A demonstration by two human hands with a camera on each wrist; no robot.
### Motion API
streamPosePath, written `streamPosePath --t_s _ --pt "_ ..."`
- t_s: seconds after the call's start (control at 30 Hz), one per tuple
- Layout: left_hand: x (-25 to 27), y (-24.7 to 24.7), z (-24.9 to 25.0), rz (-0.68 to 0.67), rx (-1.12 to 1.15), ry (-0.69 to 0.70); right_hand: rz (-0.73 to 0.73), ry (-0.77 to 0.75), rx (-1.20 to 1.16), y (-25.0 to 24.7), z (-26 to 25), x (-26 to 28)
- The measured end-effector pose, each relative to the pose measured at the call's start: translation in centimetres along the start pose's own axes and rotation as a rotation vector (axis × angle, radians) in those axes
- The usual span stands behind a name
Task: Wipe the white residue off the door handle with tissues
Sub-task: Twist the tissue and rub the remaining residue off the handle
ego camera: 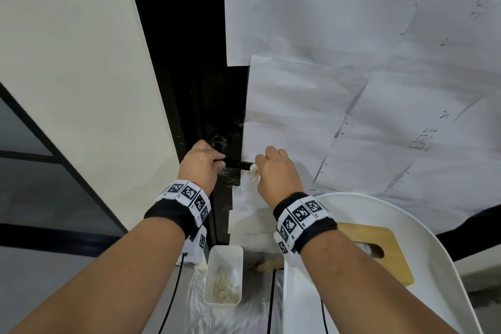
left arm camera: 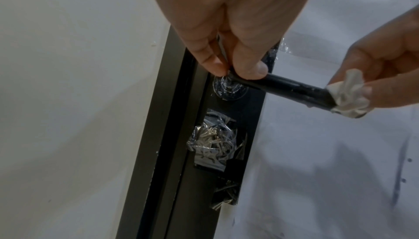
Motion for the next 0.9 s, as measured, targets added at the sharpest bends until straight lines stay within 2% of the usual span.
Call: streamPosePath --t_s 0.27,0.4,0.6,0.73,0.83,0.9 --pt "0.1 0.1 0.3 0.004 -0.023 0.006 -0.007 0.104 -0.025 0.7 1.7 0.6" --pt "0.2 0.2 0.2 0.003 -0.029 -0.015 -0.017 0.180 -0.113 1.3 2.5 0.2" --pt "-0.7 0.6 -0.3 -0.031 -0.003 -0.172 -0.002 0.265 -0.244 2.1 3.0 0.0" --pt "0.4 0.3 0.2 0.010 -0.040 -0.039 -0.039 0.296 -0.293 2.0 3.4 0.4" --pt "0.7 0.3 0.4 0.019 -0.069 0.024 0.061 0.322 -0.351 1.0 3.7 0.8" --pt "0.7 0.3 0.4 0.020 -0.081 0.038 0.120 0.274 -0.306 0.5 3.2 0.6"
Point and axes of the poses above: each hand's wrist, its own x-axis away from the middle knuckle, its own y-axis out of the palm, z = x × y, the point moved 6 cm from there along -x, towards the middle knuckle, and after that the axes turned 7 degrees about x, right-handed, at the moved point
